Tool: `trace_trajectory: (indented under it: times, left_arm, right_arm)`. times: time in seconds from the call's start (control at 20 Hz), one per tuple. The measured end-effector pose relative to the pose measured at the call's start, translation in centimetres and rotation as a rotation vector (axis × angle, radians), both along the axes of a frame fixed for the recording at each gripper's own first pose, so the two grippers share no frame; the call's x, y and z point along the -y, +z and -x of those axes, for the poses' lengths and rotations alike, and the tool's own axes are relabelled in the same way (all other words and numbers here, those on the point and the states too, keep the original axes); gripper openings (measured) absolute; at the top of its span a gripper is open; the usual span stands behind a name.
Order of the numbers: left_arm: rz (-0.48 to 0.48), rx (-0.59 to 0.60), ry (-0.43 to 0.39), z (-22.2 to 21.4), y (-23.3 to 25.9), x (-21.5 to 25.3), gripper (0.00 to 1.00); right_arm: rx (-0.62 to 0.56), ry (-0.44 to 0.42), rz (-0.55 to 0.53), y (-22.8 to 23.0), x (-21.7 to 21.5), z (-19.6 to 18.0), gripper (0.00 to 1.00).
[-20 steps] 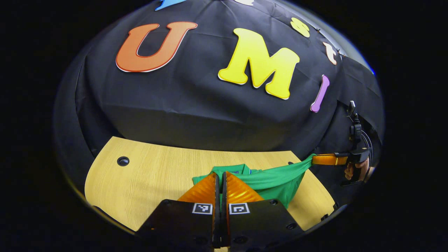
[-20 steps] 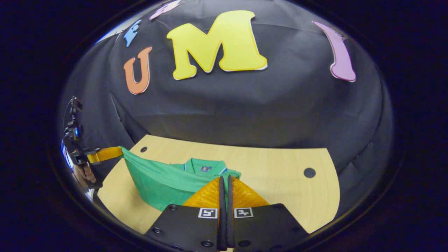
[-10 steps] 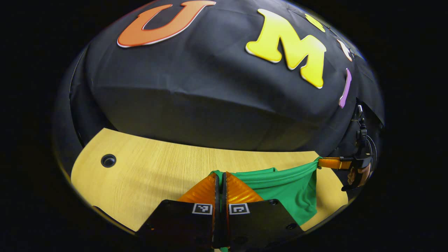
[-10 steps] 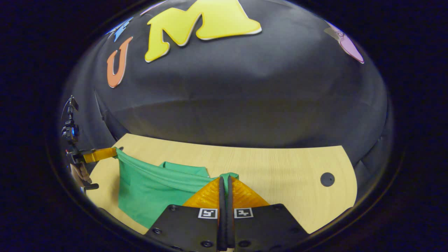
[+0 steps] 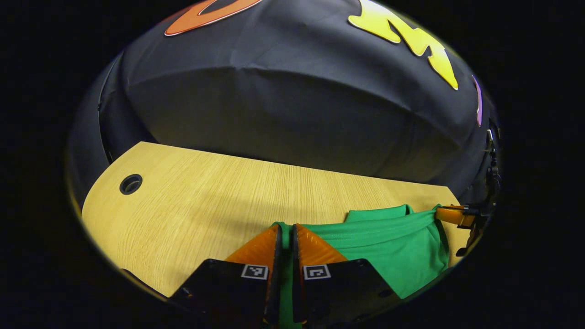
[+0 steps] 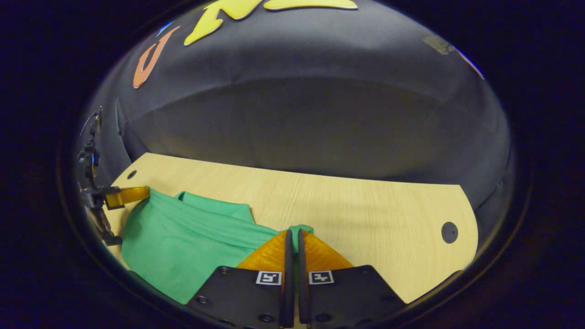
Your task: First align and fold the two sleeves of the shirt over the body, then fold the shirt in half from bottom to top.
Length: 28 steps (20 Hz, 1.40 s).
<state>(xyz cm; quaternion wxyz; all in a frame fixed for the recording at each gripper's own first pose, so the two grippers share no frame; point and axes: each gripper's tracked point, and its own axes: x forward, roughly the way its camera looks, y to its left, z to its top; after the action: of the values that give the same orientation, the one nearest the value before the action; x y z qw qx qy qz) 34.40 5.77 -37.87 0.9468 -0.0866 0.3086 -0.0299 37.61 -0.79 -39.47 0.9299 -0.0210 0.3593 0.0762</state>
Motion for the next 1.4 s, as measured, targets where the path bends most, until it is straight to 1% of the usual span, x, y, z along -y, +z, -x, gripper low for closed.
trace_trajectory:
  times: [0.05, 0.1, 0.15, 0.2, 0.25, 0.3, 0.4, 0.45, 0.55, 0.6, 0.65, 0.75, 0.8, 0.85, 0.9, 0.95, 1.1, 1.15, 1.2, 1.25, 1.3, 1.4]
  left_arm:
    - [-0.014, -0.010, 0.008, 0.1, 0.0, 0.0, 0.17]
    - [-0.036, -0.012, 0.021, 0.4, 0.4, -0.3, 0.30]
    - [-0.043, -0.010, 0.031, 0.8, 1.1, -0.4, 0.40]
    - [-0.030, 0.010, 0.049, 1.1, 3.0, -0.2, 0.51]
    - [-0.018, 0.042, 0.063, 1.1, 5.1, -0.2, 0.68]
    - [-0.021, 0.069, 0.072, 1.6, 6.9, -0.3, 0.72]
    - [-0.038, 0.123, 0.081, 2.6, 10.8, -0.7, 0.87]
    - [-0.045, 0.154, 0.085, 3.2, 13.2, -0.9, 0.99]
    - [-0.047, 0.213, 0.091, 5.3, 18.1, -1.2, 1.00]
    - [-0.056, 0.250, 0.094, 6.2, 20.8, -1.3, 0.99]
    - [-0.079, 0.284, 0.099, 7.7, 23.5, -1.8, 0.99]
    - [-0.134, 0.364, 0.097, 10.8, 28.6, -2.2, 0.99]
    - [-0.137, 0.394, 0.088, 12.6, 30.8, -2.0, 0.98]
    - [-0.136, 0.410, 0.076, 14.8, 32.7, -1.3, 0.99]
    - [-0.142, 0.429, 0.076, 16.9, 34.2, -0.9, 0.98]
    - [-0.146, 0.443, 0.090, 18.9, 35.6, -0.8, 0.98]
    - [-0.100, 0.508, 0.101, 25.5, 39.5, 0.9, 1.00]
    - [-0.093, 0.530, 0.096, 27.9, 40.4, 1.6, 0.99]
    - [-0.093, 0.553, 0.093, 30.0, 41.0, 1.8, 0.98]
    - [-0.094, 0.572, 0.089, 32.1, 41.9, 2.1, 0.98]
    - [-0.100, 0.582, 0.090, 34.1, 41.8, 2.3, 0.98]
    - [-0.125, 0.585, 0.093, 37.2, 41.4, 2.3, 0.98]
  right_arm:
    - [-0.006, -0.017, 0.005, 0.0, 0.1, 0.1, 0.10]
    - [0.004, -0.018, 0.001, 0.6, -0.1, 0.3, 0.20]
    - [0.026, -0.017, -0.003, 1.5, -0.3, 0.4, 0.40]
    - [0.050, -0.024, -0.001, 2.6, -0.4, 0.5, 0.60]
    - [0.085, -0.049, 0.005, 4.8, -0.3, 1.2, 0.81]
    - [0.109, -0.059, -0.001, 6.3, -0.6, 2.0, 0.78]
    - [0.165, -0.092, 0.003, 10.0, -0.5, 3.5, 0.96]
    - [0.200, -0.110, 0.001, 12.1, -0.5, 4.3, 0.98]
    - [0.260, -0.124, -0.013, 16.6, -0.9, 6.6, 0.97]
    - [0.293, -0.117, -0.022, 19.1, -1.4, 8.0, 1.00]
    - [0.331, -0.111, -0.020, 21.8, -1.6, 9.5, 0.98]
    - [0.404, -0.106, -0.014, 26.7, -1.9, 12.9, 0.97]
    - [0.436, -0.106, -0.016, 28.9, -2.3, 14.8, 0.97]
    - [0.464, -0.113, -0.015, 30.8, -2.6, 16.8, 0.94]
    - [0.486, -0.127, -0.004, 32.4, -2.8, 18.9, 0.97]
    - [0.509, -0.128, 0.000, 34.0, -3.3, 21.1, 0.94]
    - [0.591, -0.109, -0.003, 37.8, -4.7, 28.0, 0.94]
    - [0.612, -0.110, 0.000, 38.4, -4.9, 30.1, 0.94]
    - [0.628, -0.097, 0.003, 38.9, -5.5, 31.8, 0.94]
    - [0.639, -0.091, 0.026, 38.7, -5.3, 33.7, 0.94]
    - [0.647, -0.101, 0.054, 38.5, -4.5, 35.6, 0.94]
    - [0.673, -0.108, 0.068, 38.7, -4.3, 39.0, 0.94]
